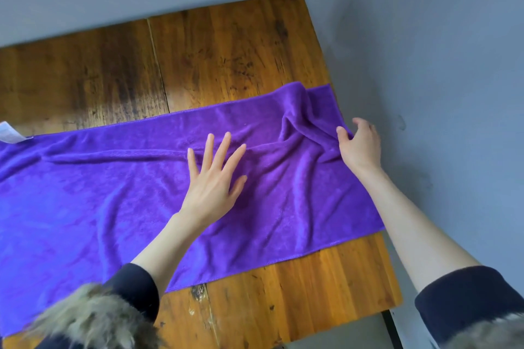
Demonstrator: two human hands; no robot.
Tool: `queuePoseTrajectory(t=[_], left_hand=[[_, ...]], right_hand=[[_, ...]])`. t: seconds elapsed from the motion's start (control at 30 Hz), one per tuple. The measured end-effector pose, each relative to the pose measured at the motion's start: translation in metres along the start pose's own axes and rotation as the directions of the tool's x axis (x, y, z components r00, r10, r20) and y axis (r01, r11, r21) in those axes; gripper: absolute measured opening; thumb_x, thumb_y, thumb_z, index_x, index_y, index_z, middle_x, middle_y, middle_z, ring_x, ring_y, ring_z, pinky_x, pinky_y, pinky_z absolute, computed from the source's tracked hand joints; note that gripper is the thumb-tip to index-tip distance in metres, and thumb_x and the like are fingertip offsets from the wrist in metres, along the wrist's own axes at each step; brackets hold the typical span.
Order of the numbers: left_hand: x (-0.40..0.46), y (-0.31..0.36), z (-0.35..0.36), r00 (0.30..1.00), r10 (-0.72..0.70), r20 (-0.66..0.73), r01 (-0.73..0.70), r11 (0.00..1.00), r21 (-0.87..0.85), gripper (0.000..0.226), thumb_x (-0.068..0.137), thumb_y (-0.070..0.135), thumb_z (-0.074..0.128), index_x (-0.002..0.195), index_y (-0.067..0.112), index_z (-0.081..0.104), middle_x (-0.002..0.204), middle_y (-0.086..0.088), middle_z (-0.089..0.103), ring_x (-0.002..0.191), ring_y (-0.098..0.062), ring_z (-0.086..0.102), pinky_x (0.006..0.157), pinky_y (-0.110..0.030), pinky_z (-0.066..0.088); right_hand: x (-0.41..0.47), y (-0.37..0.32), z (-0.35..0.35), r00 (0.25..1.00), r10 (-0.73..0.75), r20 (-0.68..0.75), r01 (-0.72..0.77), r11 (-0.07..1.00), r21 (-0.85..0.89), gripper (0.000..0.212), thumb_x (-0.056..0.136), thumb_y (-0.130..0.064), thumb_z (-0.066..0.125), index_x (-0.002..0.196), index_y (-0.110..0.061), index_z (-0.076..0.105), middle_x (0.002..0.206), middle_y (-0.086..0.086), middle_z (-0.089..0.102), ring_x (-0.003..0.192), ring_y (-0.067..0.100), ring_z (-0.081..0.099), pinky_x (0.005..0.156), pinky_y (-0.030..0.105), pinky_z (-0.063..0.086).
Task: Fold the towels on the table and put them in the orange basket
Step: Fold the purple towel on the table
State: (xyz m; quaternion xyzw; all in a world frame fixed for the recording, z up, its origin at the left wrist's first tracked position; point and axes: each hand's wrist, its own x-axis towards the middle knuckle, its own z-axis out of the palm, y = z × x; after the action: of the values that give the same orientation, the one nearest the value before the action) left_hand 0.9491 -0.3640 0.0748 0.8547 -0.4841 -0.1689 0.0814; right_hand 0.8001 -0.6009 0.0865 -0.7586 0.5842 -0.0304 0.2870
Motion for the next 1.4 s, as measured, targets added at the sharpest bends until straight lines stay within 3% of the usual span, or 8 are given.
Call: queuePoseTrajectory(t=[0.1, 0.33, 0.5, 0.7, 0.9, 1.03, 1.17, 1.4], left_hand=[[0.022, 0.014, 0.002, 0.995, 0.046, 0.092, -0.05, 0.998, 0.039, 0.065, 0.093, 0.047, 0.043, 0.149, 0.03, 0.015, 0.159, 0.0, 0.001, 0.145, -0.029, -0.008, 0.108, -0.066, 0.001], [0.06, 0.012, 0.001, 0.966, -0.005, 0.258, -0.034, 0.989, 0.147, 0.1, 0.069, 0.081, 0.044, 0.146, 0.041, -0.005, 0.157, 0.006, -0.018, 0.143, -0.026, -0.019, 0.102, -0.072, -0.003], [0.078, 0.011, -0.015, 0.971, 0.007, 0.239, -0.037, 0.992, 0.123, 0.094, 0.073, 0.075, 0.048, 0.148, 0.035, 0.008, 0.158, 0.002, -0.006, 0.145, -0.026, -0.011, 0.105, -0.069, -0.001], [0.058, 0.045, -0.009, 0.992, 0.006, -0.122, -0.042, 0.957, -0.288, 0.034, 0.091, 0.021, 0.056, 0.123, 0.01, 0.056, 0.13, -0.01, 0.053, 0.126, -0.03, 0.042, 0.102, -0.043, 0.037], [0.058, 0.073, -0.005, 0.986, -0.164, 0.005, 0.136, 0.803, -0.581, 0.029, 0.097, 0.019, 0.044, 0.122, 0.009, 0.058, 0.118, -0.011, 0.06, 0.109, -0.025, 0.054, 0.09, -0.024, 0.039], [0.061, 0.075, -0.005, 0.984, -0.178, 0.013, 0.162, 0.86, -0.483, 0.036, 0.096, 0.032, 0.046, 0.126, 0.014, 0.053, 0.118, -0.006, 0.058, 0.11, -0.024, 0.05, 0.085, -0.034, 0.045], [0.07, 0.091, -0.006, 0.992, -0.121, -0.016, 0.114, 0.963, -0.246, 0.057, 0.088, 0.055, 0.049, 0.131, 0.018, 0.045, 0.117, -0.003, 0.054, 0.109, -0.025, 0.047, 0.081, -0.042, 0.048], [0.085, 0.119, 0.005, 0.99, -0.141, 0.016, 0.141, 0.959, -0.245, 0.026, 0.091, 0.027, 0.056, 0.108, 0.008, 0.052, 0.11, -0.008, 0.048, 0.105, -0.026, 0.047, 0.065, -0.037, 0.042]], right_hand=[[0.008, 0.005, 0.002, 0.997, 0.03, 0.064, -0.031, 0.999, 0.017, 0.041, 0.093, -0.026, 0.054, 0.127, -0.002, 0.052, 0.126, 0.018, 0.055, 0.118, 0.032, 0.05, 0.095, 0.033, 0.038], [0.021, 0.012, -0.003, 0.991, 0.047, -0.126, -0.058, 0.994, -0.087, 0.015, 0.091, -0.018, 0.056, 0.097, -0.008, 0.066, 0.103, 0.014, 0.068, 0.099, 0.034, 0.06, 0.07, 0.03, 0.037], [0.033, 0.013, -0.015, 0.987, 0.055, -0.148, -0.048, 0.998, 0.046, 0.019, 0.093, -0.021, 0.052, 0.1, -0.007, 0.063, 0.1, 0.013, 0.069, 0.098, 0.033, 0.06, 0.075, 0.032, 0.041], [0.006, 0.009, -0.015, 0.991, -0.134, -0.022, 0.135, 0.971, 0.195, 0.018, 0.087, -0.016, 0.061, 0.102, -0.009, 0.069, 0.087, 0.003, 0.069, 0.079, 0.014, 0.059, 0.078, 0.023, 0.042], [-0.045, -0.011, -0.002, 0.899, -0.406, 0.164, 0.338, 0.881, 0.331, 0.022, 0.084, -0.011, 0.065, 0.105, -0.012, 0.07, 0.092, -0.002, 0.067, 0.074, 0.002, 0.061, 0.076, 0.012, 0.049], [-0.06, 0.009, -0.008, 0.857, -0.486, 0.172, 0.471, 0.873, 0.125, 0.026, 0.088, -0.013, 0.061, 0.113, -0.012, 0.065, 0.113, 0.001, 0.064, 0.105, 0.015, 0.057, 0.095, 0.024, 0.041], [-0.06, 0.035, -0.017, 0.909, -0.347, 0.231, 0.382, 0.916, -0.124, 0.045, 0.087, -0.027, 0.064, 0.129, -0.015, 0.052, 0.129, 0.0, 0.05, 0.119, 0.019, 0.046, 0.101, 0.034, 0.039], [-0.087, 0.057, -0.011, 0.911, -0.348, 0.22, 0.404, 0.858, -0.318, 0.045, 0.078, -0.047, 0.068, 0.108, -0.016, 0.055, 0.107, 0.001, 0.053, 0.097, 0.019, 0.05, 0.078, 0.028, 0.039]])
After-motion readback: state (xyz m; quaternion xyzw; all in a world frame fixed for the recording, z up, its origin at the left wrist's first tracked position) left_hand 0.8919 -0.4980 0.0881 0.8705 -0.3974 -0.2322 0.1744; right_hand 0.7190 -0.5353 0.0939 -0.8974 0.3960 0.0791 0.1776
